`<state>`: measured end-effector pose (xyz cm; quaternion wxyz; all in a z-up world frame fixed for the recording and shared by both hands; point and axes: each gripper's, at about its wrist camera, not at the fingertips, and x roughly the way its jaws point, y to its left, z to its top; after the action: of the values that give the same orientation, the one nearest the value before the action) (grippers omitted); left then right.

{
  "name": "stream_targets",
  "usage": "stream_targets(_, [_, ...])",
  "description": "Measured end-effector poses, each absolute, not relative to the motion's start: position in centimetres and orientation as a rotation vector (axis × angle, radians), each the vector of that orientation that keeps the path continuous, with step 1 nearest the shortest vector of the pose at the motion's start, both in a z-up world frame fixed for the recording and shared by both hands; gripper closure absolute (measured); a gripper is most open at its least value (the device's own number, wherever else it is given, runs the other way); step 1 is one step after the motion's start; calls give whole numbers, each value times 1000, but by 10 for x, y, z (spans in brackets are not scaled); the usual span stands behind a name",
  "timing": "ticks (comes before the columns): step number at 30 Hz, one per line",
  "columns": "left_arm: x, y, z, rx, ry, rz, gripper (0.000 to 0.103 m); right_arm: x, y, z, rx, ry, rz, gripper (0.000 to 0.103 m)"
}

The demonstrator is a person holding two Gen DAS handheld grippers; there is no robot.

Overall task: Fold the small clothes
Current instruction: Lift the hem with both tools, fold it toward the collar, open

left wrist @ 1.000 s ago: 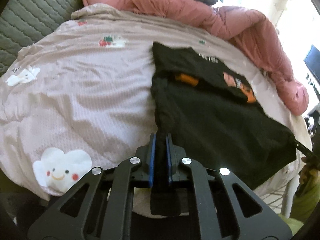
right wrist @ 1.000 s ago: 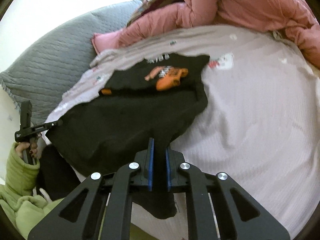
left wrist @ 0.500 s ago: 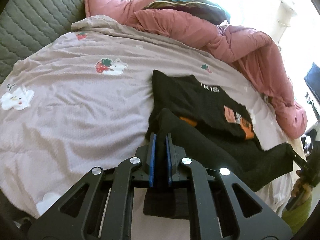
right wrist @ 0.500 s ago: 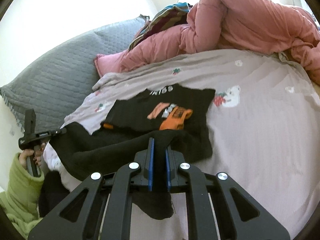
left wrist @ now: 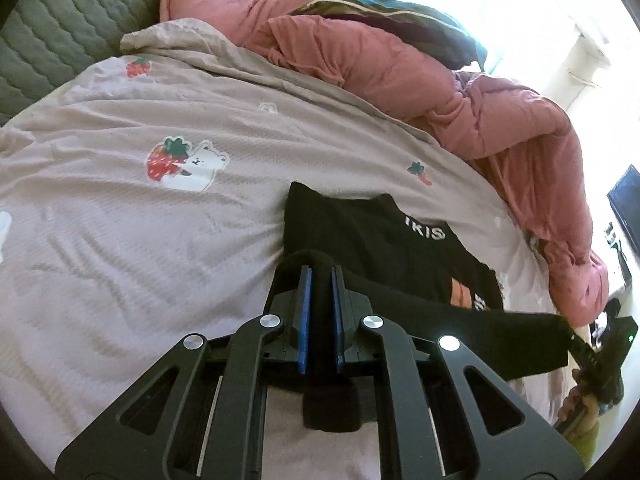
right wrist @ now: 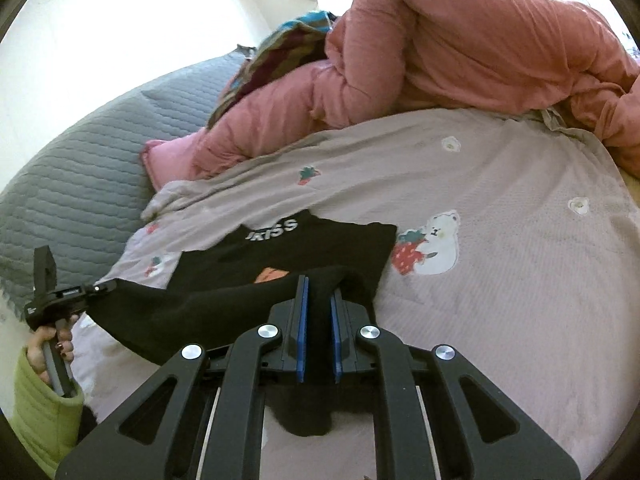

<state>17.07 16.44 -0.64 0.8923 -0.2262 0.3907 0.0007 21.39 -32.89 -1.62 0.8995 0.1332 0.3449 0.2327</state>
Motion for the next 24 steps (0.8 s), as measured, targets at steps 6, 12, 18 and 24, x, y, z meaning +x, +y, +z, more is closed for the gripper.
stream_targets(6, [200, 173, -15, -506, 816, 35, 100, 246, -323, -27, 277, 746, 455, 94])
stream_targets(12, [226, 183, -27, -525, 826, 75, 99, 278, -317, -42, 295, 783, 416, 94])
stream_targets(18, [227, 193, -47, -522, 800, 102, 87, 296, -314, -68, 310, 864, 368, 94])
stream_targets(24, [208, 198, -39, -478, 739, 116, 73, 282, -314, -60, 264, 810, 324, 48])
